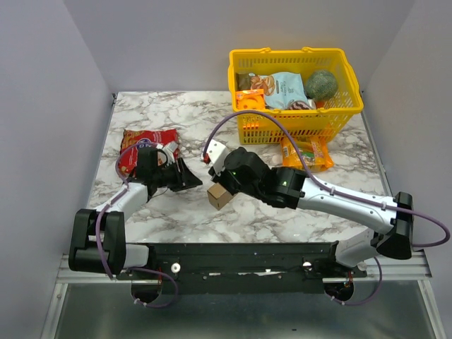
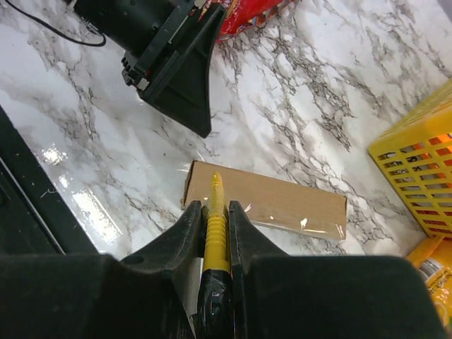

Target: Unpack the express box

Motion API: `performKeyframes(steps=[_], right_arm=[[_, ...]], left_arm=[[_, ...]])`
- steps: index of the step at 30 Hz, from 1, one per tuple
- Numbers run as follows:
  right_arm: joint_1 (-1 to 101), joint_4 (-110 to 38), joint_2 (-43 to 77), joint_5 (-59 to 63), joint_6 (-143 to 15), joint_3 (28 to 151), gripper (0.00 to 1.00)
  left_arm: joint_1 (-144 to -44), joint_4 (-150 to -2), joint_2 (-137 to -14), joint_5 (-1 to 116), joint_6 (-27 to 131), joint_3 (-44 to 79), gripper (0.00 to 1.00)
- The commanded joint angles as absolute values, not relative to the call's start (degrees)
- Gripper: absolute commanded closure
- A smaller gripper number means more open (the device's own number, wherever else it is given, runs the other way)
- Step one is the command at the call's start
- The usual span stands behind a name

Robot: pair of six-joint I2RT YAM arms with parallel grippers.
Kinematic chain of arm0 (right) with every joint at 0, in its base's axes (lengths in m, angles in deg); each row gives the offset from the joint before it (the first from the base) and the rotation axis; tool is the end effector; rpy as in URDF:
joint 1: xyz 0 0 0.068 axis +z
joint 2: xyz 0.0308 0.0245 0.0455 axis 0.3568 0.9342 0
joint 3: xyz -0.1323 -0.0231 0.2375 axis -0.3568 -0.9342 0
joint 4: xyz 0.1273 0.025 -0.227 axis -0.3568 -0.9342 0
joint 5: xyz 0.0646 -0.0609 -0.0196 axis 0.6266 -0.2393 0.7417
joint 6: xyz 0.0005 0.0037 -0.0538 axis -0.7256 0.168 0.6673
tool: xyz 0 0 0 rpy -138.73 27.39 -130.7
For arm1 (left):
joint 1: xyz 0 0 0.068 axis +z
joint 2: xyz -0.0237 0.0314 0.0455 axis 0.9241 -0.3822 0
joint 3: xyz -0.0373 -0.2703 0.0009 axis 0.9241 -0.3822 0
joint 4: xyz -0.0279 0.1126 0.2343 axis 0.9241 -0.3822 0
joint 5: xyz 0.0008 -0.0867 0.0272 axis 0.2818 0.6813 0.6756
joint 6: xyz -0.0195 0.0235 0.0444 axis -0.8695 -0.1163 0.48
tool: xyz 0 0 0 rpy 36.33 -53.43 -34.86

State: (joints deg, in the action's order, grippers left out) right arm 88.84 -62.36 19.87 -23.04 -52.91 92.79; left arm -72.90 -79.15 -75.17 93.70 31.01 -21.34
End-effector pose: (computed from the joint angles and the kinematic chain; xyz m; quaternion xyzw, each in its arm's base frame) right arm 0.1351 0.3053 0.3580 -0.4492 0.7405 0.1440 0.4787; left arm 0.2445 -0.0479 0.1816 -0.0525 0.8614 -0.4465 0.2365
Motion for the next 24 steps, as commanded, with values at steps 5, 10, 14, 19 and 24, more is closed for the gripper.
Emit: performKeyframes(steps=[5, 10, 14, 19, 24], right_arm=[[89.28, -61.18, 15.89, -26.15, -49.21, 90.28, 1.0], [89.11, -61.26, 15.36, -26.25, -49.65, 89.83, 1.0], [88.58, -62.14, 14.92, -18.36, -48.69, 88.87, 1.0], [87.87, -62.5, 14.13, -6.65, -47.18, 85.01, 1.0], [88.05, -59.51, 15.44, -7.61, -51.22, 84.56, 1.0]], left_arm=[[-79.73, -76.14, -80.49, 95.08, 37.43, -20.17, 0.6], [-82.3, -77.88, -81.81, 94.38, 38.75, -18.15, 0.6], [-80.37, -82.63, -82.08, 93.24, 42.71, -16.48, 0.56], [-74.48, -79.76, -83.13, 97.43, 41.49, -12.7, 0.25], [-76.05, -63.31, -85.33, 106.59, 29.98, -14.71, 0.13]])
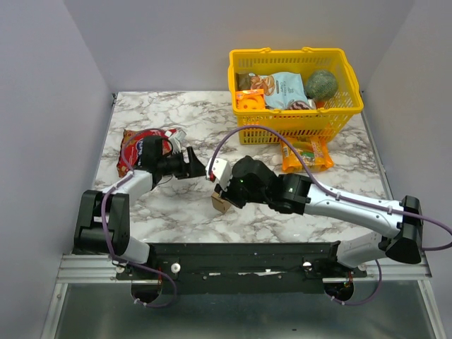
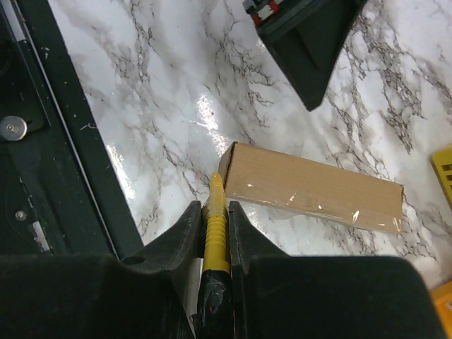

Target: Unpack the express box

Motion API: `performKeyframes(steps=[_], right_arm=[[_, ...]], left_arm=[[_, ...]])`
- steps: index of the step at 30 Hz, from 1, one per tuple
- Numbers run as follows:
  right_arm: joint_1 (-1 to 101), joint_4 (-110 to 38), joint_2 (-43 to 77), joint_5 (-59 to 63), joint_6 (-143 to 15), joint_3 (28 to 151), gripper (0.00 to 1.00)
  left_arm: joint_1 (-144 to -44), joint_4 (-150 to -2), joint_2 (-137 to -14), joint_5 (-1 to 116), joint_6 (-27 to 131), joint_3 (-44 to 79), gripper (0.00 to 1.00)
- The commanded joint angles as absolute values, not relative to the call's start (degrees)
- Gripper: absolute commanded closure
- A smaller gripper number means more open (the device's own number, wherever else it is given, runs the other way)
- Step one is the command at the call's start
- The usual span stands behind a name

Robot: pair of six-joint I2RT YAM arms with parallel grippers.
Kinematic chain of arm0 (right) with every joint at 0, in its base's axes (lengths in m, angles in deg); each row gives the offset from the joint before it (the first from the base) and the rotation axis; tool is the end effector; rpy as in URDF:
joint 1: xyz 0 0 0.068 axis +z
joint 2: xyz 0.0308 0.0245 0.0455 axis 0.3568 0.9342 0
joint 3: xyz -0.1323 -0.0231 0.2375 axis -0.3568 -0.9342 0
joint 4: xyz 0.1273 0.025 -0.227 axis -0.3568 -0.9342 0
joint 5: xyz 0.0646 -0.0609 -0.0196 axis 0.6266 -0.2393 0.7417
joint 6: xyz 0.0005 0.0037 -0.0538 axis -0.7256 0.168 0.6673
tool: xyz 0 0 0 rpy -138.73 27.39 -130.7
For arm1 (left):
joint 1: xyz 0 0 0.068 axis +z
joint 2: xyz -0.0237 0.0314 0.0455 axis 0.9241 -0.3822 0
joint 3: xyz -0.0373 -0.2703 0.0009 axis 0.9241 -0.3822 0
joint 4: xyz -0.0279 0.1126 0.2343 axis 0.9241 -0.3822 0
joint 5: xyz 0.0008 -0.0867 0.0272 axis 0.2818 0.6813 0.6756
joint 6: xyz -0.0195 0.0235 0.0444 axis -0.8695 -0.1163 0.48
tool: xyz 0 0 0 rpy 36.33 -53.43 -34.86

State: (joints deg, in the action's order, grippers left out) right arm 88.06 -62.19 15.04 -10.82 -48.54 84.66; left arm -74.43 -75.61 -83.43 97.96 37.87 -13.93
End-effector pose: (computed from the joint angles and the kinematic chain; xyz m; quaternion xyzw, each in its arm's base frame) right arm 0.1237 0.2858 0.3346 -0.5274 0.7110 0.1933 0.4231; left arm 0.2799 -0.0607 0.1899 0.0363 0.8446 -0.4652 0.2625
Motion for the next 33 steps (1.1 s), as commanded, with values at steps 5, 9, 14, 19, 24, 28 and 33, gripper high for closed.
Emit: performKeyframes(steps=[5, 9, 14, 19, 24, 28, 33], right_arm=[[88.93, -57.84, 18.6, -12.7, -52.28, 85.09, 0.99], [89.54, -57.75, 19.31, -13.58, -52.37, 85.0, 1.0], [89.9, -55.73, 20.72, -17.52, -52.81, 84.21, 1.0], [90.6, -54.76, 22.39, -18.59, -52.81, 85.17, 0.99], [91.3, -54.14, 23.27, -21.14, -52.72, 85.44, 1.0], [91.65, -53.79, 23.97, -22.55, -52.46, 85.52, 0.99], [91.74, -53.35, 24.76, -23.6, -51.67, 85.88, 0.99]], left_arm=[[-78.6, -66.98, -89.8, 107.83, 32.6, -12.26, 0.13], [-79.13, -68.57, -93.23, 107.57, 32.78, -11.03, 0.14], [-79.22, -72.78, -95.44, 106.08, 35.33, -9.62, 0.15], [-79.31, -73.49, -95.18, 103.7, 36.03, -10.41, 0.16], [-79.31, -75.08, -94.47, 101.94, 37.09, -10.85, 0.16], [-79.31, -74.9, -94.65, 101.77, 36.73, -11.03, 0.16], [-79.31, -74.46, -94.38, 101.59, 36.73, -11.29, 0.16]])
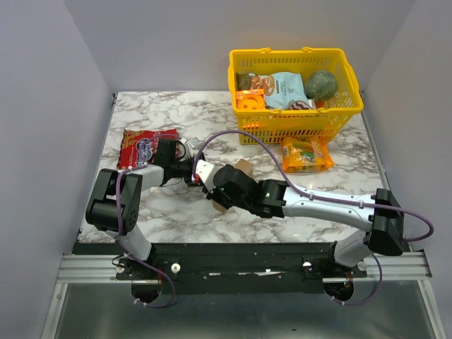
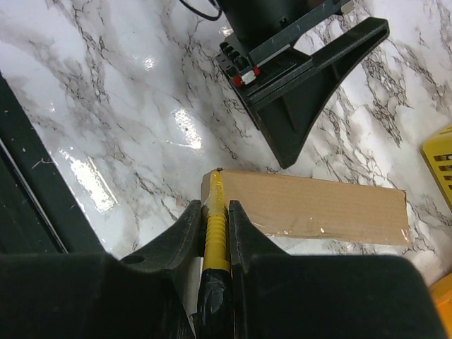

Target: Unpack the express box

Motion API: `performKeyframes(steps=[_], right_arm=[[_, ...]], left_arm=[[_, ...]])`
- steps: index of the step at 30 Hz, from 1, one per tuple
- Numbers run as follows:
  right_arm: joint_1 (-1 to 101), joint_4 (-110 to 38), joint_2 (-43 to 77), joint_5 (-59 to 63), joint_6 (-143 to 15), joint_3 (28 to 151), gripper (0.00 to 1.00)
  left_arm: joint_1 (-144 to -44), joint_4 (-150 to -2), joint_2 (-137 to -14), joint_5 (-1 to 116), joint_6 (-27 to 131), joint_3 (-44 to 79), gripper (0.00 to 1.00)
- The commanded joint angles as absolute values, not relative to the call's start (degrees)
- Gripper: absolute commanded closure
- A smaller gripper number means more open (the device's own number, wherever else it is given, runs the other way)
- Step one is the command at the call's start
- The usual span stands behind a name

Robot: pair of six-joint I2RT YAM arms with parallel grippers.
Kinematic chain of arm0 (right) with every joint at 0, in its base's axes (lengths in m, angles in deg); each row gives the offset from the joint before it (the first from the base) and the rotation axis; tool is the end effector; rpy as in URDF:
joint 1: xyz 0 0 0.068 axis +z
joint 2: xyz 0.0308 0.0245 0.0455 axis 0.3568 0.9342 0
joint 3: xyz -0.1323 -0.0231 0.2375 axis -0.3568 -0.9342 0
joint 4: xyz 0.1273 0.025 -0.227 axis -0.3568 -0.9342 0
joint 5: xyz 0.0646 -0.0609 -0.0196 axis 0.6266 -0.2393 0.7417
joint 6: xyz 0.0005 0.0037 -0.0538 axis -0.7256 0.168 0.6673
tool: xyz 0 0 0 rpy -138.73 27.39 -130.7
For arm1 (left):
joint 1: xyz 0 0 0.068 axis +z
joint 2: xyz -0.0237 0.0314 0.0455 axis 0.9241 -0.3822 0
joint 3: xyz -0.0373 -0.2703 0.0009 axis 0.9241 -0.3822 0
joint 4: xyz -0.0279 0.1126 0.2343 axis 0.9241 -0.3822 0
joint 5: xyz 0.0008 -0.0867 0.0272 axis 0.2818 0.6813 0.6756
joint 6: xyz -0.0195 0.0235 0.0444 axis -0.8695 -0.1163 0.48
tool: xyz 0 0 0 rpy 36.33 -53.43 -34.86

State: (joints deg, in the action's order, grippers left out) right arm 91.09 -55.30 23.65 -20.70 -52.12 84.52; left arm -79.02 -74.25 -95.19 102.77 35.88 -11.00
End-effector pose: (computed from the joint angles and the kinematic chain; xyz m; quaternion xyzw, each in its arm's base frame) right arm 0.1267 0.3249 0.2983 -0.4943 0.7373 0.1430 0.4378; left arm 0.2956 -0.0892 0.1506 0.0436 0.8482 -0.5022 0.1624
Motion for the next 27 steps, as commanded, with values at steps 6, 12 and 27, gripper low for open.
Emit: performKeyframes(steps=[6, 12, 27], right_arm=[[91.65, -53.35, 25.38, -23.34, -51.76, 85.88, 1.0], [91.65, -52.91, 25.9, -23.17, -51.49, 85.88, 1.0], [91.57, -55.46, 24.59, -21.06, -51.58, 83.33, 1.0]], left_arm=[[-79.31, -73.85, -93.86, 101.5, 36.47, -11.73, 0.16], [-79.39, -73.76, -93.68, 101.24, 36.47, -12.17, 0.16], [-79.48, -74.28, -93.42, 100.1, 37.52, -12.43, 0.16]])
